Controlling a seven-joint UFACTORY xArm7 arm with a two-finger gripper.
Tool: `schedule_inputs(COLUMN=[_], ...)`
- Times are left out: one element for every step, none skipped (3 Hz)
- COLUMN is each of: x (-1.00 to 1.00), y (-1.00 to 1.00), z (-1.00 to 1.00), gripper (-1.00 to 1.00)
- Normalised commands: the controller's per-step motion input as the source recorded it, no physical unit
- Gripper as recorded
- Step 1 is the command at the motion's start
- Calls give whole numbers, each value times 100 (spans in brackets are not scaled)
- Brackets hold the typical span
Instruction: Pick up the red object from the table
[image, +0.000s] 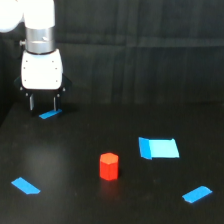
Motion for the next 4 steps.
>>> schedule_inputs(x=[13, 26, 45, 60], y=[-7, -80, -93, -98], z=[-37, -29, -17, -26], gripper=[95, 90, 100, 100])
